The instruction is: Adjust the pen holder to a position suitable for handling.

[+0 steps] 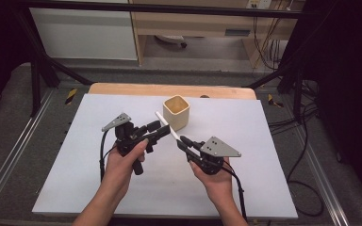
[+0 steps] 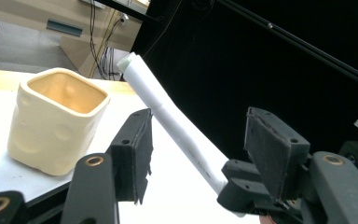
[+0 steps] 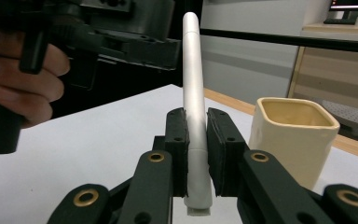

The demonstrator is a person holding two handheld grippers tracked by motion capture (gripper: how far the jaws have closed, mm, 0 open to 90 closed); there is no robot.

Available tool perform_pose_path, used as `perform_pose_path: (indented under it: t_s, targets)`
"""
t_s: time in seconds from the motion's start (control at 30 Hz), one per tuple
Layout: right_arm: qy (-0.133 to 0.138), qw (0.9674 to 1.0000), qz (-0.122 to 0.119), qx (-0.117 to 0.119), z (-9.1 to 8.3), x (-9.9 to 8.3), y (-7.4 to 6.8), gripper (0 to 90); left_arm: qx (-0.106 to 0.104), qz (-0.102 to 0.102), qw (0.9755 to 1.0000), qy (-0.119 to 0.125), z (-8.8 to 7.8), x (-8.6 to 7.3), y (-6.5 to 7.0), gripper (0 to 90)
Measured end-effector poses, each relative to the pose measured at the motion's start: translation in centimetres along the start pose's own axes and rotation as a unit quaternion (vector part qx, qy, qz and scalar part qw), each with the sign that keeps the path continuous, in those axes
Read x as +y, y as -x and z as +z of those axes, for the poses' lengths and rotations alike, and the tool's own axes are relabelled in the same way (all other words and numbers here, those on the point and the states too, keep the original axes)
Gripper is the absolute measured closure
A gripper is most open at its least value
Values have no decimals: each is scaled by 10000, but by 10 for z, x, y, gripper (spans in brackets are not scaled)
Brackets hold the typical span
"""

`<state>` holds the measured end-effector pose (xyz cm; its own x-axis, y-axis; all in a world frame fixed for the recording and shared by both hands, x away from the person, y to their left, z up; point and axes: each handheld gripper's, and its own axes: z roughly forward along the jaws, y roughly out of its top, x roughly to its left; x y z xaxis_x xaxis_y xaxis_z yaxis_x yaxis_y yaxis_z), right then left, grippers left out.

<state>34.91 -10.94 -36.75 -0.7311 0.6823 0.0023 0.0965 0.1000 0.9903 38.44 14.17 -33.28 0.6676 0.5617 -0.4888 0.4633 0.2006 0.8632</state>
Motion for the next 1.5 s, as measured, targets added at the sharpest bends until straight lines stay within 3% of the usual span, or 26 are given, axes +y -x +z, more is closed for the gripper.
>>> perform_pose_path:
  t_s: [0.07,0.13,0.2,0.3,0.37,0.43,0.73,0.8,0.93,1.07,1.13,1.17,1.27,1.3,1.43,1.5]
  targets:
    - [17,10000,12,38,1,0,-1,789,-81,-125,9999,22,2,0,-2,423]
    - [50,9999,56,82,2,-1,-2,789,-42,-118,9999,47,4,0,-3,454]
    - [18,9999,60,103,3,-1,-2,789,-124,-93,9998,97,5,0,-4,606]
    - [-37,9999,56,123,6,-4,-2,789,-32,-83,9999,121,5,1,-7,700]
    - [-66,9998,87,149,8,-4,-3,789,-92,-140,9998,113,5,1,-8,744]
    - [-115,9998,86,161,10,-5,-4,789,-207,-172,9996,84,6,1,-8,770]
    - [-308,9989,199,307,16,-11,-3,786,-67,177,9998,-57,5,-4,-3,790]
    - [-420,9981,230,376,16,-13,-1,691,15,390,9992,-101,5,-5,-2,791]
    - [-581,9973,185,406,13,-15,1,672,116,640,9978,-160,6,-6,-1,790]
    - [-790,9961,165,348,7,-19,5,557,210,801,9964,-194,7,-6,0,790]
    - [-1027,9943,219,204,0,-24,10,414,240,868,9957,-221,9,-5,0,790]
    - [-1027,9943,219,204,0,-24,10,414,267,940,9949,-244,10,-4,1,790]
    - [-1194,9923,328,-4,-10,-30,15,297,325,1139,9924,-319,14,0,4,790]
    - [-1322,9901,441,-180,-15,-34,18,187,341,1192,9917,-338,15,2,4,790]
    - [-1477,9867,546,-404,-25,-39,21,97,386,1331,9896,-396,21,10,5,790]
    - [-1654,9831,621,-487,-32,-39,22,36,413,1365,9889,-416,24,15,5,790]
